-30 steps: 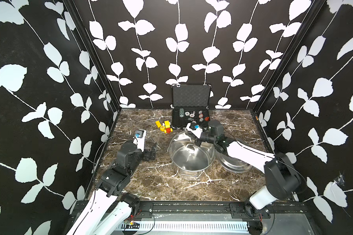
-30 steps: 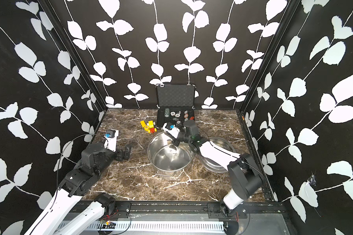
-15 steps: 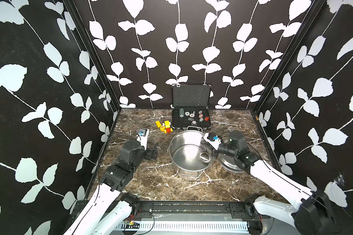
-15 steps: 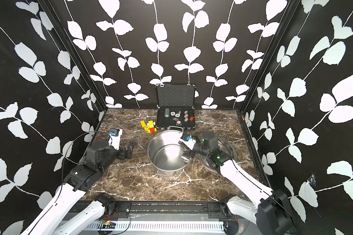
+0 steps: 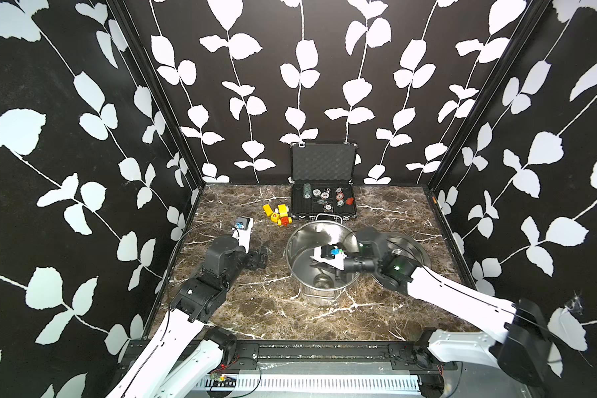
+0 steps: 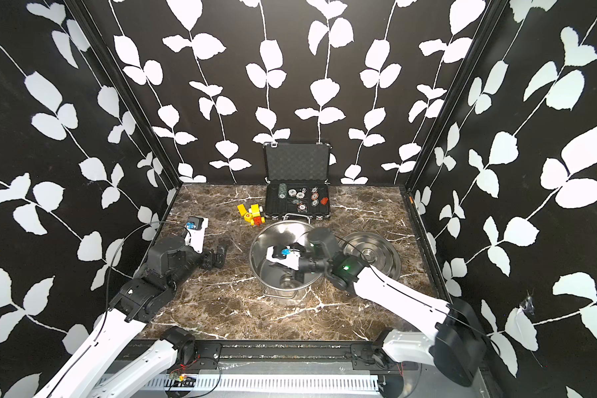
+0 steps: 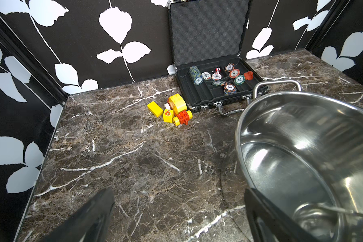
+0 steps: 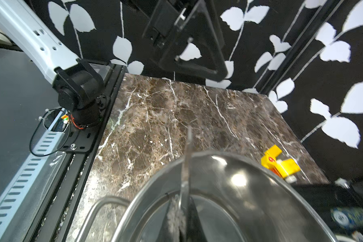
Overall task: Stir the soup with a spoon
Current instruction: Stir the soup in the pan with a stick.
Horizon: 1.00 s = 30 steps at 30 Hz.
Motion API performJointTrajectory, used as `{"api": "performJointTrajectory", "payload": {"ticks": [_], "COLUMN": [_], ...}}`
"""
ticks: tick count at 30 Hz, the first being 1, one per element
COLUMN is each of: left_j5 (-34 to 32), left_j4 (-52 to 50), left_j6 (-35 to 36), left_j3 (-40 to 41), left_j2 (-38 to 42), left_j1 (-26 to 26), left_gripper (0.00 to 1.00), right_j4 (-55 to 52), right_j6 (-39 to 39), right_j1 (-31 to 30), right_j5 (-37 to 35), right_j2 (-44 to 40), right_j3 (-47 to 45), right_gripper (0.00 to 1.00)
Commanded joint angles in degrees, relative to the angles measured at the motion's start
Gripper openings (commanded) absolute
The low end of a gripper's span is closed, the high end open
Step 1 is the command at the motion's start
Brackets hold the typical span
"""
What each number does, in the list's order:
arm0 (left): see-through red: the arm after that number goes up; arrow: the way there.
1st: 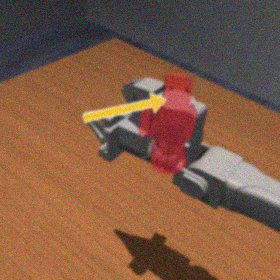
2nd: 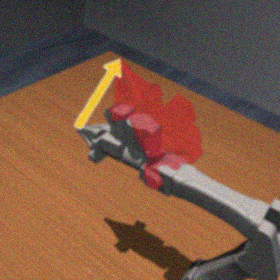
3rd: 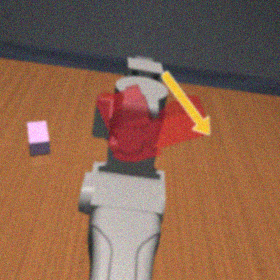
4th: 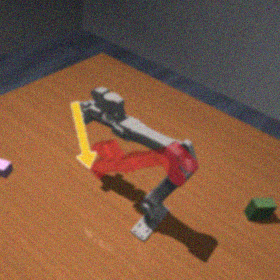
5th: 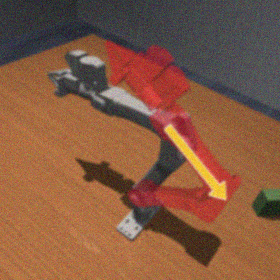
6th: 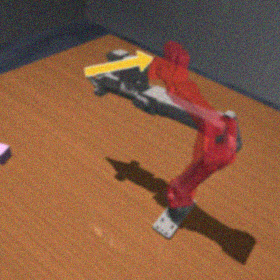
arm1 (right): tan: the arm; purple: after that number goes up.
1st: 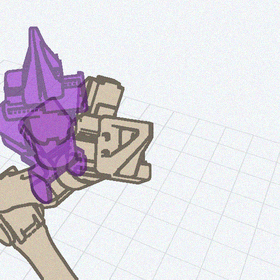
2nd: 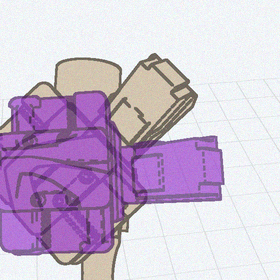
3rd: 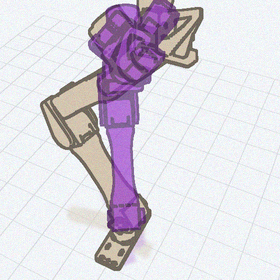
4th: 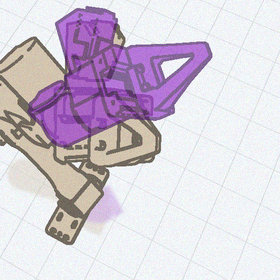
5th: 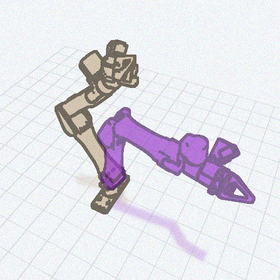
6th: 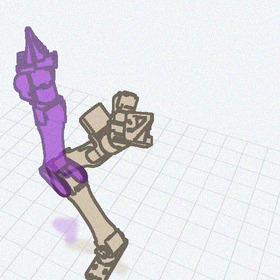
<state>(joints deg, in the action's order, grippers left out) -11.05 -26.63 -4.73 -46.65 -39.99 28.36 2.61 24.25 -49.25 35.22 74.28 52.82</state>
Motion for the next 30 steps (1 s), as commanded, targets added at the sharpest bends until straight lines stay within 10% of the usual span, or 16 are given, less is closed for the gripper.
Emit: {"api": "performJointTrajectory", "payload": {"ticks": [1,16,30], "left_j5": [-0.3,-2.3,-1.6], "left_j4": [0.3,-3.1,-2.0], "left_j6": [-0.3,0.9,0.8], "left_j3": [0.7,0.0,-0.1], "left_j2": [1.4,4.4,2.9], "left_j1": [0.1,0.1,0.1], "left_gripper": [0.99,0.99,0.99], "right_j4": [6.0,17.8,14.1], "right_j6": [1.0,1.5,0.5], "right_j1": [-1.9,5.7,20.3], "right_j5": [4.4,5.7,2.8], "right_j2": [5.6,22.1,4.5], "right_j3": [5.5,14.2,-3.9], "right_gripper": [0.00,0.00,0.00]}}
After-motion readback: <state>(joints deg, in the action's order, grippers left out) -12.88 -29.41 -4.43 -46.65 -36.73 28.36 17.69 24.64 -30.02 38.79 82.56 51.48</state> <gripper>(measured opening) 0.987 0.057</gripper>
